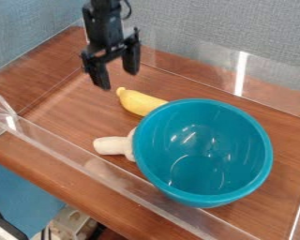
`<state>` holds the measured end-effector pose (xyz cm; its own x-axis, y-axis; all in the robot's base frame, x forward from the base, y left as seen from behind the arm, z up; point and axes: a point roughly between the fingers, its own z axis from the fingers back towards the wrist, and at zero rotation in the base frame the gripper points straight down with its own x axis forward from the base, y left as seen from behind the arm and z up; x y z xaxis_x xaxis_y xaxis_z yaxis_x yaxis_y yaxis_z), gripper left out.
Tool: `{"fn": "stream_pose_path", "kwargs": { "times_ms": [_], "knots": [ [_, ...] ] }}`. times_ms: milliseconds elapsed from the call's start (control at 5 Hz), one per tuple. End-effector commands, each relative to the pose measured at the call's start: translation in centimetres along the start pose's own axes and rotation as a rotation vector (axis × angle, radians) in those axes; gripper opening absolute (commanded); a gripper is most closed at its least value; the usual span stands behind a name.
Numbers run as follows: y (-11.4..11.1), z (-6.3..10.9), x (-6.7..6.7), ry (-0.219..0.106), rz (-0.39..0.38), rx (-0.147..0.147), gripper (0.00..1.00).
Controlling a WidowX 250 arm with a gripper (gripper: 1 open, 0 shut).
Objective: Remove the yellow object from the blue bowl and put it on the table
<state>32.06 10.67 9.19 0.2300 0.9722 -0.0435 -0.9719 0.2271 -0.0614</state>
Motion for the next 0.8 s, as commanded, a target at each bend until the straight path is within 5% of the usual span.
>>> {"fn": "stream_pose_path", "kwargs": {
  "times_ms": [0,200,400,600],
  "knots": [
    [-1.2,5.3,0.3,-0.024,-0.091,-0.108,1.0],
    [-1.3,5.6,-0.4,-0.03,-0.208,-0.148,1.0],
    [-0.4,5.9,-1.2,-0.052,-0.184,-0.155,0.0],
    [0.1,5.4,-1.5,-0.083,-0.151,-0.157,0.0]
  ]
}}
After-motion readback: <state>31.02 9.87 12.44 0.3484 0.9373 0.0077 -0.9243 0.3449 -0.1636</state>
